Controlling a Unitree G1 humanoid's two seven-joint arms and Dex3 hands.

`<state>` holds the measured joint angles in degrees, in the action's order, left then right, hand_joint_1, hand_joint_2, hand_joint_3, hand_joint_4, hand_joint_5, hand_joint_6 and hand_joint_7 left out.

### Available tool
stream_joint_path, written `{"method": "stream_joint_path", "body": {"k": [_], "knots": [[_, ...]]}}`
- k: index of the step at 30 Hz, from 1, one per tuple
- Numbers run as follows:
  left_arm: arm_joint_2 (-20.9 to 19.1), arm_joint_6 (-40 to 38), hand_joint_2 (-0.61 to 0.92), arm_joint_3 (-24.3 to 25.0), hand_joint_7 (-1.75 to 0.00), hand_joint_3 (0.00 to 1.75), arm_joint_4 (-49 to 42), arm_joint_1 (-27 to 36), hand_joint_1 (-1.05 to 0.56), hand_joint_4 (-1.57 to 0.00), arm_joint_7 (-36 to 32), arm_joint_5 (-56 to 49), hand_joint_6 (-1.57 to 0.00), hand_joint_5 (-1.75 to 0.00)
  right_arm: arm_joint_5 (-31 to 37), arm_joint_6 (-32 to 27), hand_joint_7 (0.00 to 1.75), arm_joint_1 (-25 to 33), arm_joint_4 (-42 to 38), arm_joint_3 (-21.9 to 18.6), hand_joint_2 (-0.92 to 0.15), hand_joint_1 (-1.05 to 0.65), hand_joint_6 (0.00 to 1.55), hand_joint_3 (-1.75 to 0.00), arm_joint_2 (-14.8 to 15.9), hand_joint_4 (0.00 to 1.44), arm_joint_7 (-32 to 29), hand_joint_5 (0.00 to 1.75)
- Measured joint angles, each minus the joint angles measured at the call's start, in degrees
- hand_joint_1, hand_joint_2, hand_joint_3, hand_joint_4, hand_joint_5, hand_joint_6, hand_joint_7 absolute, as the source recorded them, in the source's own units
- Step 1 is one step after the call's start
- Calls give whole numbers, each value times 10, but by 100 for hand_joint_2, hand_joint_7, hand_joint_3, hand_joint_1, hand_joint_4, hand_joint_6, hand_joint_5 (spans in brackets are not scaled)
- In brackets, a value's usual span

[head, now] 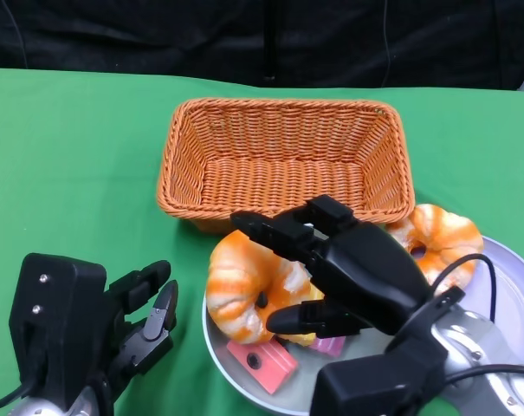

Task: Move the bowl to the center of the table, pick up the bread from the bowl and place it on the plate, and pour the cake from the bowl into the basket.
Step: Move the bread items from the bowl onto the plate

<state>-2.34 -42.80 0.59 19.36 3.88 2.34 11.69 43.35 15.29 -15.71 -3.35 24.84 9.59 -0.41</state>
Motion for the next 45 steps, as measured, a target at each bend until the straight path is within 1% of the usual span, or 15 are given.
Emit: {"method": "stream_joint_path", "body": {"k": [5, 10, 18, 21, 23, 24, 25, 26, 27, 28, 29, 31, 34, 39, 45], "knots": [[6, 2, 92, 0, -1, 67, -2, 1, -65, -1, 0, -2, -31, -74, 23, -14, 11, -16, -34, 8, -92, -62, 24, -15, -13, 0, -32, 75], [9, 5, 92, 1, -1, 68, -2, 1, -64, 0, 0, -3, -31, -75, 34, -26, 12, -34, -51, 26, -92, -58, 25, -11, -24, 0, -41, 79], [16, 5, 92, 1, -1, 70, -2, 2, -63, 0, 0, -3, -31, -72, 39, -27, 16, -46, -88, 48, -92, -52, 32, -7, -27, 4, -56, 88], [18, 5, 92, 1, -1, 70, -2, 2, -63, 0, -3, -6, -30, -71, 39, -16, 24, -49, -102, 49, -92, -40, 49, -8, -27, 20, -77, 93], [19, 5, 92, 1, -1, 70, -2, 2, -64, 0, -3, -7, -31, -71, 40, -5, 36, -50, -114, 51, -91, -30, 74, -9, -27, 48, -100, 104], [20, 5, 92, 1, -1, 71, -2, 2, -64, 0, -3, -7, -30, -72, 41, 4, 42, -51, -120, 52, -91, -27, 83, -10, -28, 59, -115, 114], [20, 5, 92, 1, -1, 71, -2, 2, -63, 0, -3, -7, -31, -72, 41, 15, 53, -54, -127, 52, -88, -27, 97, -9, -28, 76, -130, 144], [21, 5, 92, 1, -1, 71, -2, 2, -63, 0, -3, -7, -31, -73, 40, 30, 63, -58, -135, 52, -86, -27, 102, -9, -28, 84, -145, 157], [22, 5, 92, 1, -1, 71, -2, 2, -63, 0, -3, -7, -31, -73, 39, 43, 83, -62, -142, 52, -86, -27, 102, -14, -28, 92, -158, 166], [23, 5, 92, 1, -1, 71, -2, 2, -63, -1, -3, -7, -31, -74, 39, 54, 130, -63, -148, 52, -64, -23, 93, -65, -28, 100, -170, 171], [25, 5, 92, 2, -1, 71, -2, 2, -63, -1, -3, -7, -31, -74, 40, 65, 152, -64, -157, 53, -48, -21, 89, -98, -28, 104, -187, 173], [27, 5, 92, 3, -1, 71, -2, 2, -63, -1, -3, -7, -32, -75, 43, 84, 170, -64, -174, 55, -32, -19, 86, -132, -28, 105, -219, 174], [28, 5, 92, 6, -1, 71, -2, 2, -63, -1, -3, -6, -32, -76, 45, 112, 174, -65, -198, 58, -27, -18, 82, -140, -28, 105, -261, 175], [30, 1, 92, 12, -1, 71, -1, 2, -64, -1, -3, -5, -32, -77, 53, 139, 175, -70, -222, 61, -25, -18, 80, -141, -29, 105, -307, 175], [32, -3, 92, 15, -1, 71, 0, 2, -63, 0, -3, -4, -32, -77, 54, 167, 175, -72, -235, 61, -24, -20, 81, -149, -28, 105, -338, 175]]}}
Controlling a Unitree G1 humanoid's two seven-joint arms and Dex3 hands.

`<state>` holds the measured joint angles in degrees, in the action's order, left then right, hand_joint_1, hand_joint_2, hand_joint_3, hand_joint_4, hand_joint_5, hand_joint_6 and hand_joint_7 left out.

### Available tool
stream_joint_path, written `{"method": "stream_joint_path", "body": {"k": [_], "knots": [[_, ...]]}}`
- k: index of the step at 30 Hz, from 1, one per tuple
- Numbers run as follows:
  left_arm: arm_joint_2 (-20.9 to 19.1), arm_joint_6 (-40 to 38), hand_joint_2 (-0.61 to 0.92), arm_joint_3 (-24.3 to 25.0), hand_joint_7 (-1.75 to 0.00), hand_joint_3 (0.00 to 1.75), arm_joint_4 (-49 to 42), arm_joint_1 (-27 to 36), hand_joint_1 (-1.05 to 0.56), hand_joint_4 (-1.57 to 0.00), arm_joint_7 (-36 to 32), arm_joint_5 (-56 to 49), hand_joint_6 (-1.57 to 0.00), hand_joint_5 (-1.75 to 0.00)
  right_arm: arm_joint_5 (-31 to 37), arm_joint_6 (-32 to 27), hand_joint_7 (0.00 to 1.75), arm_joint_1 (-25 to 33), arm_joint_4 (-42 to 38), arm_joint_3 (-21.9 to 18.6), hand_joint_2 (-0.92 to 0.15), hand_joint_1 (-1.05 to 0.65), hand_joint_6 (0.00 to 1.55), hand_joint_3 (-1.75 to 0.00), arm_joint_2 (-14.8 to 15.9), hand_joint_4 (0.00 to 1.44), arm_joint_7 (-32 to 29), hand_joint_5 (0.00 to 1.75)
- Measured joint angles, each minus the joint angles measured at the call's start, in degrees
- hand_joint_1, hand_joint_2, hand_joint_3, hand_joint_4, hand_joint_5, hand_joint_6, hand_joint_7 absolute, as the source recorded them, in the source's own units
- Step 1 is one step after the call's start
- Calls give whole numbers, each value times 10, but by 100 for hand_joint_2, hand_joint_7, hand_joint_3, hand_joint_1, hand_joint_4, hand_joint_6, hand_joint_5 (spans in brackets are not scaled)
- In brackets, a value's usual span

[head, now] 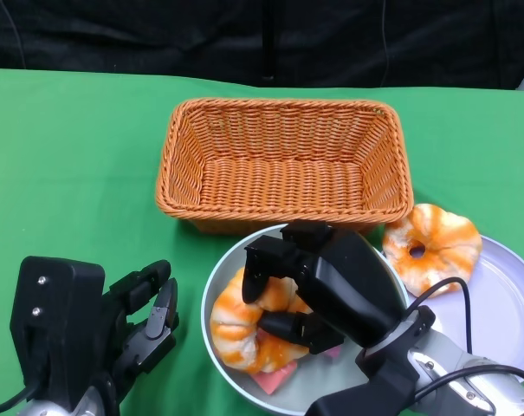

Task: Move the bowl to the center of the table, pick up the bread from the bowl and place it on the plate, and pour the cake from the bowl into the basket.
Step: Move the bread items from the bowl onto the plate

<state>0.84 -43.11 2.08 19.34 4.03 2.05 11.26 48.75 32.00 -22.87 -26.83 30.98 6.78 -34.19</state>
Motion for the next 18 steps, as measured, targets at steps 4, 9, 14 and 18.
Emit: {"method": "stream_joint_path", "body": {"k": [4, 9, 14, 18], "knots": [[2, -1, 92, 2, -1, 70, 0, 0, -64, 0, 0, 3, -31, -79, 0, 15, 175, 0, 0, -3, -24, -21, 81, -151, 2, 105, -10, 175], [3, 0, 92, 2, -1, 70, 0, 0, -64, 0, 0, 3, -32, -81, -7, 35, 175, 1, 20, -17, -24, -22, 81, -151, 7, 105, -13, 175], [2, 1, 92, 2, -2, 70, 0, 0, -64, 0, 0, 3, -33, -82, -39, 42, 175, 26, 84, -38, -23, -21, 81, -153, 23, 105, 23, 175], [2, 1, 92, 3, -1, 69, 0, 0, -65, 0, 0, 4, -33, -79, -57, 47, 175, 51, 122, -54, -23, -23, 80, -154, 36, 104, 50, 175]]}}
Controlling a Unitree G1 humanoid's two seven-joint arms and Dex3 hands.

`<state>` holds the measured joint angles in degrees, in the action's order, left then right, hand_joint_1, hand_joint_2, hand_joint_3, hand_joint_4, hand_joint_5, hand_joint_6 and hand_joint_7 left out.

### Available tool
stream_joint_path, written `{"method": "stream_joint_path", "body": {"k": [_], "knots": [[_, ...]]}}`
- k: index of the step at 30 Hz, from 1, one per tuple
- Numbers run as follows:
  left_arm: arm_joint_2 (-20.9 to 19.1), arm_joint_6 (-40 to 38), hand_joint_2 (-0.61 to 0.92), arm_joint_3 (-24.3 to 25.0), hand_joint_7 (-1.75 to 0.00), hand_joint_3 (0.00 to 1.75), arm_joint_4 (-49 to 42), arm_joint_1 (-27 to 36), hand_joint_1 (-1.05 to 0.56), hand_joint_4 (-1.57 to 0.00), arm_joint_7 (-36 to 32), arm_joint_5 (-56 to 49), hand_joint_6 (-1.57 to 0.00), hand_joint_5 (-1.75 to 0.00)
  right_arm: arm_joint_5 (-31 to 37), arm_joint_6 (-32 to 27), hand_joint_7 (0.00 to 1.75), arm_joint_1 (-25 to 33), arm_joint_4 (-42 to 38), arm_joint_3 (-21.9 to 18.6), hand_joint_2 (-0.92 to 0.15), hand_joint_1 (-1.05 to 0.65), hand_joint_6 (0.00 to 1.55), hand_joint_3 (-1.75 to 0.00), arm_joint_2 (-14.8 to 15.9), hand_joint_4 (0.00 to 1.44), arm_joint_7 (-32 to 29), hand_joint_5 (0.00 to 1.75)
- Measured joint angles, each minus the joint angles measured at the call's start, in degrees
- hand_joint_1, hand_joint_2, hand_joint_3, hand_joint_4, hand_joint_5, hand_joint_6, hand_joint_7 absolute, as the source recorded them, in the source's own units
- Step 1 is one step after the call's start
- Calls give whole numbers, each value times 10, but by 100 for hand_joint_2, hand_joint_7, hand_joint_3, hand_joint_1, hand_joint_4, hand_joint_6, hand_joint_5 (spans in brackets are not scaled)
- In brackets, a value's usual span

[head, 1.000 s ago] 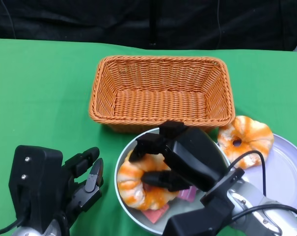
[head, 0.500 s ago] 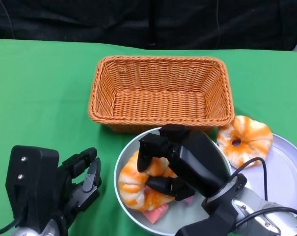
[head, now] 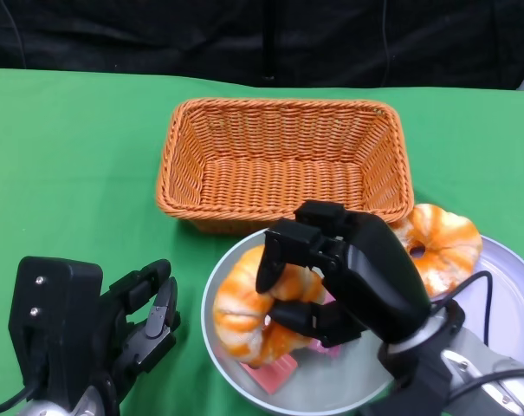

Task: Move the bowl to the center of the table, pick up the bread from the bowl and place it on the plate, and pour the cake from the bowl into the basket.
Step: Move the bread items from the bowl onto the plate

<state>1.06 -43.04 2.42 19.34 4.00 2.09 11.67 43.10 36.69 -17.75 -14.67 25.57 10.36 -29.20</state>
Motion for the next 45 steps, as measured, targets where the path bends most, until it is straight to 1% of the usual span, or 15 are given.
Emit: {"method": "stream_joint_path", "body": {"k": [4, 9, 14, 17, 23, 26, 27, 28, 30, 32, 34, 37, 40, 43, 45], "knots": [[-1, 0, 92, 2, -1, 70, -1, -1, -64, 0, 1, 1, -32, -78, -37, 1, 175, 29, 48, -26, -25, -26, 80, -159, 10, 104, 39, 175], [-4, 0, 92, 2, -1, 70, -3, -2, -65, 0, 5, 1, -32, -78, -81, -4, 175, 55, 105, -68, -17, -26, 78, -173, 19, 103, 85, 175], [-7, 3, 92, 2, -1, 70, -3, -3, -64, 0, 11, 1, -32, -76, -105, -3, 174, 74, 129, -101, -14, -22, 78, -175, 27, 102, 107, 175], [-7, 2, 92, 5, -1, 70, -4, -5, -64, 0, 11, 2, -32, -75, -124, 3, 173, 87, 141, -127, -15, -17, 78, -175, 35, 101, 114, 175], [-11, 2, 92, 6, -1, 70, -6, -6, -64, 0, 15, 2, -32, -75, -146, 0, 165, 107, 164, -189, -14, -17, 80, -175, 51, 100, 135, 175], [-12, 2, 92, 6, -1, 71, -6, -6, -64, 0, 15, 2, -32, -76, -151, -5, 164, 116, 164, -208, -13, -16, 80, -175, 59, 100, 145, 175], [-12, 2, 92, 5, -1, 71, -6, -6, -64, 0, 15, 2, -32, -76, -152, -5, 166, 116, 164, -210, -14, -14, 81, -175, 59, 102, 148, 175], [-12, 2, 92, 5, -1, 70, -6, -7, -64, 0, 15, 3, -32, -78, -152, -8, 161, 120, 167, -214, -12, -14, 82, -174, 59, 101, 151, 175], [-12, 1, 92, 5, -1, 70, -6, -7, -64, 0, 15, 7, -32, -78, -154, -28, 157, 133, 175, -240, -12, -16, 83, -172, 64, 100, 159, 175], [-13, 1, 92, 8, -1, 70, -6, -6, -64, 0, 15, 8, -32, -76, -156, -53, 154, 145, 179, -267, -14, -18, 83, -169, 79, 99, 166, 175], [-14, 1, 92, 8, -1, 70, -6, -6, -64, 0, 15, 10, -32, -74, -151, -64, 154, 154, 179, -281, -15, -18, 83, -167, 86, 98, 167, 175], [-14, -1, 92, 5, -1, 70, -6, -7, -64, 0, 15, 13, -33, -75, -117, -84, 160, 163, 175, -283, -17, -20, 82, -164, 91, 99, 166, 175], [-14, 0, 92, 5, -1, 70, -6, -7, -63, 0, 17, 13, -33, -75, -88, -111, 162, 169, 165, -283, -18, -21, 82, -163, 93, 99, 161, 175], [-14, -1, 92, 6, -1, 70, -6, -6, -63, 0, 16, 13, -33, -76, -66, -123, 168, 172, 153, -283, -24, -24, 80, -158, 96, 101, 147, 175], [-14, -1, 92, 6, -1, 70, -6, -6, -63, 0, 16, 14, -32, -77, -58, -128, 169, 173, 149, -283, -25, -24, 79, -156, 100, 101, 142, 175]]}}
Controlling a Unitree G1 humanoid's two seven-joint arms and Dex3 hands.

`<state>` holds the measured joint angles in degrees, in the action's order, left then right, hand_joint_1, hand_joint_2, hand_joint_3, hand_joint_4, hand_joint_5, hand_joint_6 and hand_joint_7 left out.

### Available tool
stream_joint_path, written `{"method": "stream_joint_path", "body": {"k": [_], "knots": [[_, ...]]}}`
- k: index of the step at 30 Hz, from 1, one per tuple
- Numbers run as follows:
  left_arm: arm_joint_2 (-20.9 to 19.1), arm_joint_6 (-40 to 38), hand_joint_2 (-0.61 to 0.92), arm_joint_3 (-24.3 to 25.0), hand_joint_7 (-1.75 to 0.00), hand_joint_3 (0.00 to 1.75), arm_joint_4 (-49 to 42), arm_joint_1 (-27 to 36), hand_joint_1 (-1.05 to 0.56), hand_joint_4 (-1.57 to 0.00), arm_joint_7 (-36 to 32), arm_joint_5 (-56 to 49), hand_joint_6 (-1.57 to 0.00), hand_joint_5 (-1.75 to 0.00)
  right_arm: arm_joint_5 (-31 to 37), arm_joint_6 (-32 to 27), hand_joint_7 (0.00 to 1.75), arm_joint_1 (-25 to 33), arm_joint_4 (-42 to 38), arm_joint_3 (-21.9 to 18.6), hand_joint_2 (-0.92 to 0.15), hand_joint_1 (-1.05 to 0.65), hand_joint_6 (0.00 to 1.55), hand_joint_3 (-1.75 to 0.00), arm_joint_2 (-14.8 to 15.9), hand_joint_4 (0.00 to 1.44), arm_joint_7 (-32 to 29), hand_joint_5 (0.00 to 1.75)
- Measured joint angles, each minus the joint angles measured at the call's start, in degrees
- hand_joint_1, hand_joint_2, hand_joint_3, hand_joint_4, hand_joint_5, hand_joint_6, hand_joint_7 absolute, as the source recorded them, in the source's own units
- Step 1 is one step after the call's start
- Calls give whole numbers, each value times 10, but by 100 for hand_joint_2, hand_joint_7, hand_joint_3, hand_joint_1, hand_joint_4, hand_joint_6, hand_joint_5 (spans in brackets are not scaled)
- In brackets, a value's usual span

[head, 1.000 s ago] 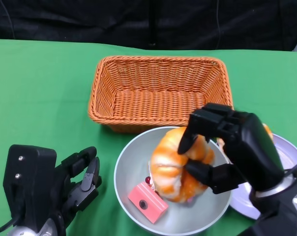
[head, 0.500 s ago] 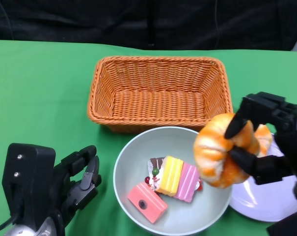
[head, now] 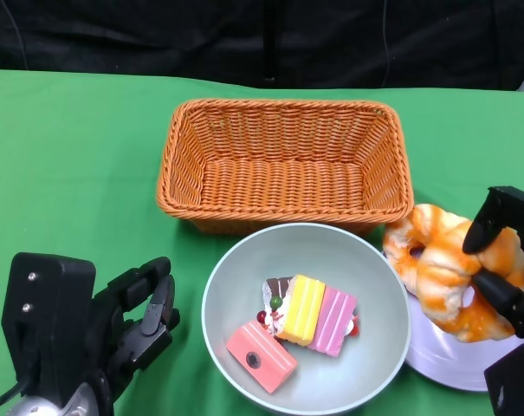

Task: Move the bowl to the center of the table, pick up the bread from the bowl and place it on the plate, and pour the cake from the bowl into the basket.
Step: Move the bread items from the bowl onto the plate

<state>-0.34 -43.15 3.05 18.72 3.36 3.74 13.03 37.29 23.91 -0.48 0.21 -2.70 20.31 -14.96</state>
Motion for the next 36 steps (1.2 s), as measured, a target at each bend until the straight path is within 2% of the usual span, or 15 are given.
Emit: {"method": "stream_joint_path", "body": {"k": [9, 10, 12, 13, 14, 16, 18, 19, 20, 21, 23, 26, 28, 29, 36], "knots": [[0, 0, 92, 0, -1, 70, 0, 0, -64, 0, 0, 0, -33, -77, 20, -49, 174, 5, -6, 12, -23, -22, 77, -153, 15, 100, 24, 175], [0, 0, 92, 0, -1, 70, 0, 0, -63, 0, 0, 0, -33, -77, 20, -53, 162, 5, -6, 13, -25, -23, 75, -148, 15, 96, 26, 174], [0, 0, 92, 0, -1, 70, 0, 0, -63, 0, 0, 0, -32, -77, 21, -74, 91, 5, -1, 18, -37, -25, 87, -119, 19, 83, 53, 170], [0, 0, 92, 0, -1, 70, 0, 0, -63, 0, 0, 0, -32, -76, 21, -90, 59, 6, 2, 22, -45, -31, 90, -100, 22, 80, 73, 140], [0, -1, 92, 0, -1, 70, 0, 0, -63, 0, 0, 0, -32, -76, 22, -107, 44, 6, 6, 27, -49, -33, 93, -91, 27, 80, 94, 128], [0, -1, 92, 0, -1, 70, 0, 0, -63, 0, 0, 0, -32, -76, 23, -126, 30, 7, 11, 31, -52, -34, 96, -83, 30, 80, 114, 117], [0, -1, 92, 0, -1, 70, 0, 0, -63, 0, 0, 0, -32, -75, 23, -134, 26, 8, 16, 33, -53, -34, 97, -81, 31, 80, 120, 115], [0, -1, 92, 0, -1, 70, 0, 0, -63, 0, 0, 0, -32, -75, 23, -137, 21, 8, 18, 33, -58, -40, 88, -74, 31, 69, 121, 106], [0, -1, 92, 0, -1, 70, 0, 0, -63, 0, 0, 0, -33, -76, 24, -146, 11, 8, 24, 34, -74, -51, 70, -47, 33, 50, 131, 83], [-1, -2, 92, 0, -1, 70, 0, 0, -63, 0, 0, 0, -33, -76, 29, -160, 6, 9, 34, 39, -83, -56, 61, -31, 39, 41, 153, 70], [-1, -1, 92, 0, -1, 70, 0, 1, -63, 0, 0, 0, -33, -76, 37, -188, 2, 11, 49, 48, -90, -61, 53, -18, 53, 33, 191, 59], [-2, -1, 92, 0, -1, 70, 0, 1, -63, 0, 0, 0, -33, -77, 39, -207, 1, 14, 60, 53, -92, -62, 51, -15, 57, 32, 208, 56], [-2, -2, 92, 0, -1, 70, 0, 1, -63, 0, 0, 0, -33, -77, 39, -214, 1, 16, 68, 54, -92, -80, 23, -23, 59, 7, 217, 32], [-2, -2, 92, 0, -1, 70, 0, 1, -63, 0, 0, 0, -33, -77, 39, -217, 1, 18, 74, 55, -92, -82, 18, -25, 60, 3, 221, 26], [-4, -2, 92, 0, -1, 70, 0, 1, -63, 0, 0, 0, -33, -79, 56, -238, 1, 27, 87, 63, -92, -88, 12, -30, 65, 0, 231, 10]]}}
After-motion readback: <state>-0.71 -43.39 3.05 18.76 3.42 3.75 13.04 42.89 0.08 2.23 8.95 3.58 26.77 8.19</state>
